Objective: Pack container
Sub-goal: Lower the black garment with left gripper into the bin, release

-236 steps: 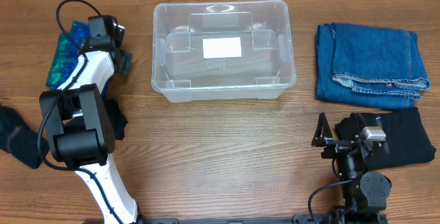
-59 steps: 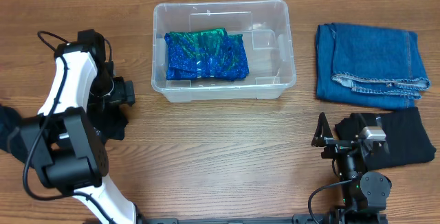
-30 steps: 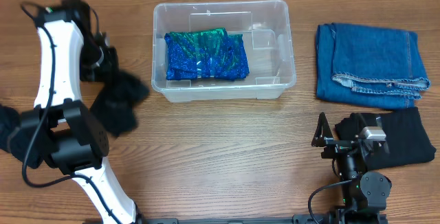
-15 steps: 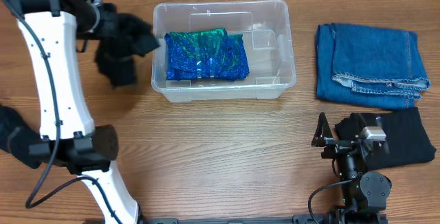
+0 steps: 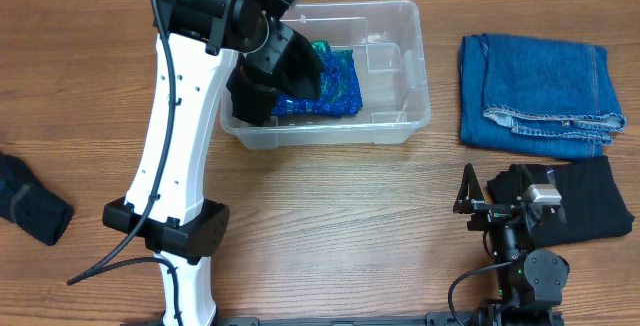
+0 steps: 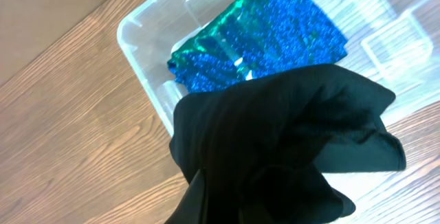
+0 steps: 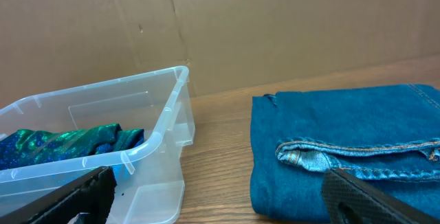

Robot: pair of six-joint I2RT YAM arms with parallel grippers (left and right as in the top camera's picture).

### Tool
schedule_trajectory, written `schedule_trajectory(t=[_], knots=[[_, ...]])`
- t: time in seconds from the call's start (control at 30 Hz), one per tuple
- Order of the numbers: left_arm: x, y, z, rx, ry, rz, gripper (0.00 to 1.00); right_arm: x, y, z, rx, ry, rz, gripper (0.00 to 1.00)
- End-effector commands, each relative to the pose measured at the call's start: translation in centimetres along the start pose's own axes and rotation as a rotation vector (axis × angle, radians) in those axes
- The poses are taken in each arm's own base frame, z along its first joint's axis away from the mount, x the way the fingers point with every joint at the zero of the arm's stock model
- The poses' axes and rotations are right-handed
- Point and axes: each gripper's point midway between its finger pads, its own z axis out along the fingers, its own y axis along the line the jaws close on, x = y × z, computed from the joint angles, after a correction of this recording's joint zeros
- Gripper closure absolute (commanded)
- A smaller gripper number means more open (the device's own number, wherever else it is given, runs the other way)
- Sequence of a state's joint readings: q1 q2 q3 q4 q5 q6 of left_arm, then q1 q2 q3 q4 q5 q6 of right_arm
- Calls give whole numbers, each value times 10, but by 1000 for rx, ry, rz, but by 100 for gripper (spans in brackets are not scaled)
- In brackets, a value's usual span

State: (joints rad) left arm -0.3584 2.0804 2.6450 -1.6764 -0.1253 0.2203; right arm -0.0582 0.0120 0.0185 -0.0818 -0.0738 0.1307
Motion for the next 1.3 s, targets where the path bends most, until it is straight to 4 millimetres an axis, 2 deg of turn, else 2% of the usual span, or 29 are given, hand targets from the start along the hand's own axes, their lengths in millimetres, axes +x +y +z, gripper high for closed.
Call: schedule_trajectory(t=[0.0, 0.2, 0.37, 0.53, 0.7, 0.73, 0.77, 0.8, 0.87, 0.97, 1.07, 1.17, 1.23, 1.27], knots=[[5, 15, -21, -81, -19, 47, 96, 2, -2, 0, 7, -4, -7, 0], [7, 6, 2, -53, 29, 184, 96, 2, -2, 0, 7, -4, -7, 0], [13, -9, 36, -23, 97, 300, 96, 2, -2, 0, 7, -4, -7, 0], [31, -17, 71, 9, 183, 329, 96, 2, -2, 0, 7, -4, -7, 0], [50, -26, 99, 39, 254, 339, 95, 2, -2, 0, 7, -4, -7, 0], [52, -28, 102, 50, 259, 339, 86, 2, -2, 0, 7, -4, -7, 0], [54, -33, 105, 73, 259, 338, 61, 2, -2, 0, 7, -4, -7, 0], [53, -37, 107, 95, 250, 334, 49, 2, -2, 0, 7, -4, -7, 0], [46, -51, 107, 173, 205, 321, 37, 2, -2, 0, 7, -4, -7, 0], [37, -74, 104, 298, 139, 302, 32, 2, -2, 0, 7, -4, -7, 0], [32, -93, 99, 408, 98, 281, 33, 2, -2, 0, 7, -4, -7, 0], [28, -93, 99, 403, 99, 204, 37, 2, -2, 0, 7, -4, -7, 0], [25, -92, 100, 395, 100, 138, 44, 2, -2, 0, 7, -4, -7, 0], [24, -92, 100, 389, 106, 95, 54, 2, -2, 0, 7, -4, -7, 0]])
